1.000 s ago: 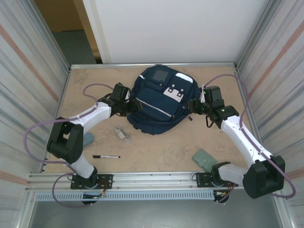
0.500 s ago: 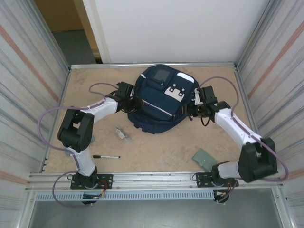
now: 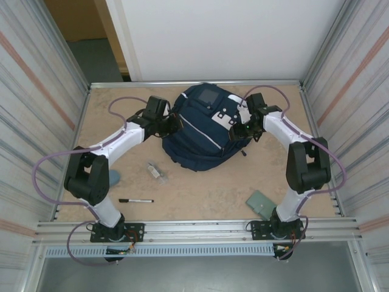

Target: Pack the student bag

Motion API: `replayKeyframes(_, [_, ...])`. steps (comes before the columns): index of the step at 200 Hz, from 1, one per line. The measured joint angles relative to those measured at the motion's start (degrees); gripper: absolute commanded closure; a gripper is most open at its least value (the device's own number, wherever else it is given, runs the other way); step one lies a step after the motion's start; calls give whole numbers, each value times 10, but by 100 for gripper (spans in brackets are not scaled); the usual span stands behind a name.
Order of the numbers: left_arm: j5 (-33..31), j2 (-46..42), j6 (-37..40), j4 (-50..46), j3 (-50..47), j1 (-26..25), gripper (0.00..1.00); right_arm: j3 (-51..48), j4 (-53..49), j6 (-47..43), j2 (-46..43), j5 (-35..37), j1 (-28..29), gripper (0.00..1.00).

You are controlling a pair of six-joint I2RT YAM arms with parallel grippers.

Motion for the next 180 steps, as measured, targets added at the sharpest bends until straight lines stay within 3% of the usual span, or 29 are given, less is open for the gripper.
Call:
replayKeyframes(54, [66,-5,-72,-14,-2,37,100,52,-63,-104,98,-89,-32,38])
replayKeyframes(87, [97,-10,-106,-21,-5,57,100,106,-113,-134,141,-131,-37,47])
replayKeyframes(145, [118,-10,-141,-18,-17,75,100,91,-129,-151,146,-138,-2,63])
replayKeyframes(180, [128,-10,-154,-10,-29,82,100,87,-126,-147,130,-98,20,76])
